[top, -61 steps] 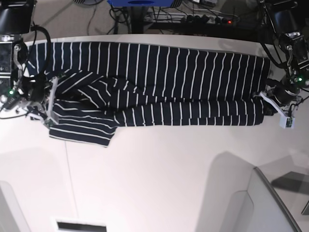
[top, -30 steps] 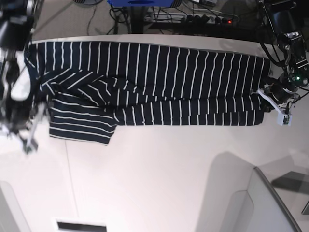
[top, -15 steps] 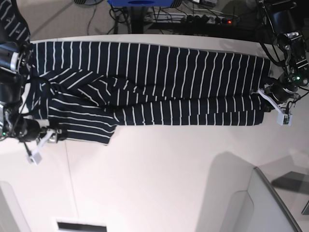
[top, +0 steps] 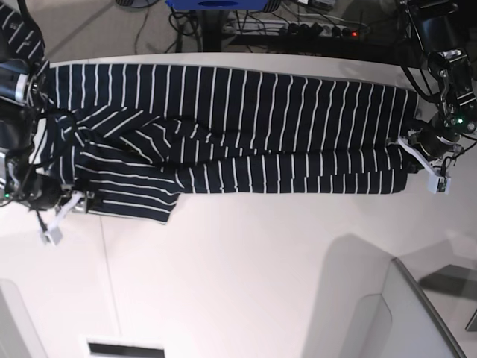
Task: Layout the t-shirt on the table in an organized manner, then fold the t-shirt properly
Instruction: 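Regrasp the shirt side near the collar with the right gripper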
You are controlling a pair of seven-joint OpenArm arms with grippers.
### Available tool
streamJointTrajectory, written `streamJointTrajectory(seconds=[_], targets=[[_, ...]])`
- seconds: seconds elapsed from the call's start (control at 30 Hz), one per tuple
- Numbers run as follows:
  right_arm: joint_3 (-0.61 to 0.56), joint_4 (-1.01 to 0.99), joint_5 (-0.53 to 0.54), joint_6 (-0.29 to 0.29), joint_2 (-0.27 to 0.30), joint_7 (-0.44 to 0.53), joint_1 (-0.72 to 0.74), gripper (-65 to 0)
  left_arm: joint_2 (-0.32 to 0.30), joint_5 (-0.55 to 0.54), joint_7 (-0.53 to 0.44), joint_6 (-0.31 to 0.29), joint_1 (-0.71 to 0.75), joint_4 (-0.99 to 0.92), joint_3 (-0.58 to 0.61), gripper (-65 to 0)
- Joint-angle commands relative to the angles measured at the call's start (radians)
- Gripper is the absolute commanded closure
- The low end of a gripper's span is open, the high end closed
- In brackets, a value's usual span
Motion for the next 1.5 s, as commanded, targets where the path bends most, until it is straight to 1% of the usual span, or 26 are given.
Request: streamJointTrajectory(seconds=[0.0, 0.13, 0.27, 0.33, 0.4, 0.57, 0.6, 0.67, 0.73, 0.8, 0.87, 0.97, 1.07, 1.13, 1.17, 1.3, 1.4, 1.47], targets=[[0.0, -0.017, 0.011, 0.007, 0.017, 0.022, 0.023, -44.0, -0.02, -0.012, -0.021, 0.001, -0.011, 0.015, -0.003, 0.0], [-0.002, -0.083, 0.009, 0.007, 0.022, 0.085, 0.028, -44.0, -0.02, -0.012, -0.021, 0.001, -0.009, 0.015, -0.003, 0.0], [-0.002, -0.086, 0.009, 0.007, 0.017, 0.085, 0.028, -43.8, -0.02, -0.012, -0.021, 0.001, -0.009, 0.018, -0.003, 0.0], [0.0, -0.087, 0.009, 0.007, 0.013, 0.085, 0.028, -41.1, -0.02, -0.012, -0.021, 0.001, -0.009, 0.018, -0.003, 0.0], [-0.002, -0.084, 0.009, 0.007, -0.001, 0.085, 0.028, -32.7, -0.02, -0.012, -0.021, 0.001, -0.009, 0.015, -0.003, 0.0], [-0.002, -0.083, 0.009, 0.007, -0.002, 0.087, 0.04, -3.0, -0.02, -0.012, -0.021, 0.001, -0.009, 0.013, -0.003, 0.0], [-0.002, -0.083, 0.009, 0.007, -0.002, 0.087, 0.041, 0.0, -0.02, -0.012, -0.021, 0.001, -0.009, 0.013, -0.003, 0.0], [0.0, -0.078, 0.011, 0.007, -0.004, 0.085, 0.044, -0.9, -0.02, -0.012, -0.02, 0.001, -0.009, 0.013, -0.003, 0.0], [0.0, -0.035, 0.011, 0.007, -0.009, 0.079, 0.04, 0.0, -0.02, -0.012, -0.018, 0.001, -0.009, 0.013, -0.003, 0.0], [0.001, 0.035, 0.011, 0.007, -0.012, 0.022, 0.028, 0.0, -0.02, -0.012, -0.017, 0.001, -0.009, 0.013, -0.003, 0.0], [0.001, 0.132, 0.014, 0.007, -0.029, -0.068, 0.012, 0.0, -0.02, -0.012, -0.017, 0.001, -0.009, 0.013, -0.003, 0.0], [0.004, 0.318, 0.017, 0.007, -0.05, -0.225, -0.055, 0.0, -0.02, -0.012, -0.017, 0.001, -0.005, 0.022, -0.003, 0.0], [0.006, 0.532, 0.017, 0.007, -0.101, -0.363, -0.146, 0.0, -0.02, -0.011, -0.017, 0.001, -0.005, 0.018, -0.003, 0.0], [0.003, 0.669, 0.017, 0.007, -0.128, -0.421, -0.216, 0.0, -0.02, -0.011, -0.018, 0.001, -0.002, 0.018, -0.003, 0.0], [0.003, 0.74, 0.017, 0.007, -0.151, -0.452, -0.252, 0.0, -0.02, -0.011, -0.018, 0.001, 0.0, 0.019, -0.003, 0.0], [0.001, 0.977, 0.017, 0.007, -0.214, -0.561, -0.358, 0.0, -0.02, -0.011, -0.018, 0.001, 0.001, 0.022, -0.003, 0.0], [0.001, 1.112, 0.017, 0.007, -0.246, -0.614, -0.416, 0.0, -0.02, -0.011, -0.017, 0.001, 0.003, 0.022, -0.003, 0.0], [0.001, 1.185, 0.017, 0.007, -0.253, -0.653, -0.445, 0.0, -0.02, -0.011, -0.017, 0.001, 0.003, 0.022, -0.003, 0.0]])
